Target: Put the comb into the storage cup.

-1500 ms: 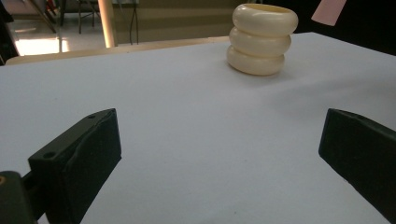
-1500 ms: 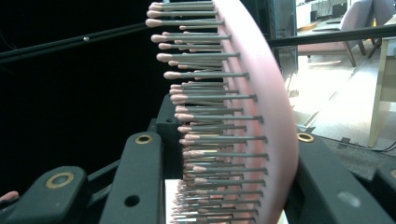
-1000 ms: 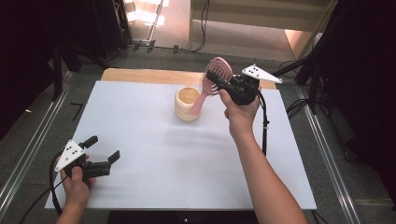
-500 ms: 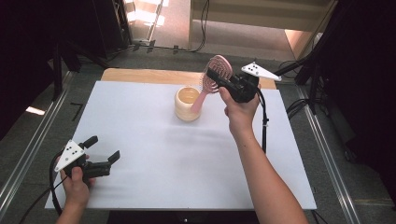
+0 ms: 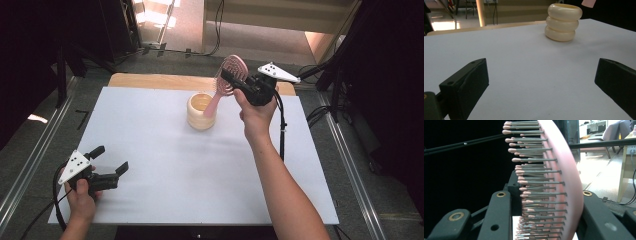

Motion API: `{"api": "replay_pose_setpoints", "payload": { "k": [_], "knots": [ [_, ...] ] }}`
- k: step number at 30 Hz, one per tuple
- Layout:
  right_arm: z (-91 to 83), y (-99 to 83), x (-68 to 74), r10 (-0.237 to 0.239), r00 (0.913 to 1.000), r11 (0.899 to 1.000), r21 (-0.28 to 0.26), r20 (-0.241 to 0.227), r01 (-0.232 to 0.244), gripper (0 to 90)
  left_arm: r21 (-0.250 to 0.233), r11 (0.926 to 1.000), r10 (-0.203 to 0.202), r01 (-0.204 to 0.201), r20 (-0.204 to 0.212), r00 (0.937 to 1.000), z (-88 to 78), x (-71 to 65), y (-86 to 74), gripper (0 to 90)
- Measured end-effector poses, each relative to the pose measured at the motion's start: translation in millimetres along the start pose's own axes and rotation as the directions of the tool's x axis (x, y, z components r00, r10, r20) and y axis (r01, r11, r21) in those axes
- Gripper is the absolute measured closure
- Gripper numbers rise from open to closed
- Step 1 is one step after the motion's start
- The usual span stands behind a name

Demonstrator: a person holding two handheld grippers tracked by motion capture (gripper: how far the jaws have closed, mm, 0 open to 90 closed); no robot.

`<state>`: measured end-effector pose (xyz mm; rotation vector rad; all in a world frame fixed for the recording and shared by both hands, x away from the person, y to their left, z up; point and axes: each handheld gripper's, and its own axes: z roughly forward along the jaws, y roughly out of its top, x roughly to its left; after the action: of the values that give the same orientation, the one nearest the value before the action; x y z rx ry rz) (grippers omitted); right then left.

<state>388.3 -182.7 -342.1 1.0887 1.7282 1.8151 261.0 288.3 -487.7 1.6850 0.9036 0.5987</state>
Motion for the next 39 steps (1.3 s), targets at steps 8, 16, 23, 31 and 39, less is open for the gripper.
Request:
{"api": "replay_pose_setpoints", "payload": {
  "k": [8, 16, 23, 31, 39],
  "knots": [
    [5.0, 1.6, -0.9, 0.002, 1.0000, 1.000, -0.001, 0.002, -0.002, 61.4, 0.001, 1.0000, 0.003, -0.003, 0.003, 1.0000, -0.3, -0.4, 0.0, 0.0],
    [9.7, 3.1, -2.3, 0.001, 1.0000, 1.000, -0.001, 0.007, -0.001, 61.4, 0.004, 1.0000, 0.004, -0.004, 0.002, 1.0000, -0.5, -0.4, 0.0, 0.0],
    [14.5, 4.2, -6.1, 0.005, 0.9998, 1.000, 0.001, 0.018, -0.005, 61.4, 0.000, 1.0000, 0.000, 0.000, 0.003, 1.0000, -0.9, -0.5, -0.1, 0.0],
    [21.1, 3.4, -9.8, 0.012, 0.9996, 1.000, -0.003, 0.025, -0.012, 61.4, -0.003, 1.0000, -0.001, 0.001, 0.004, 1.0000, -1.0, -0.7, -0.2, 0.0],
    [27.3, 3.0, -11.4, 0.006, 0.9994, 1.000, 0.008, 0.033, -0.006, 61.4, -0.003, 1.0000, -0.001, 0.001, 0.004, 1.0000, -1.0, -0.6, -0.2, 0.0]
  ]
}}
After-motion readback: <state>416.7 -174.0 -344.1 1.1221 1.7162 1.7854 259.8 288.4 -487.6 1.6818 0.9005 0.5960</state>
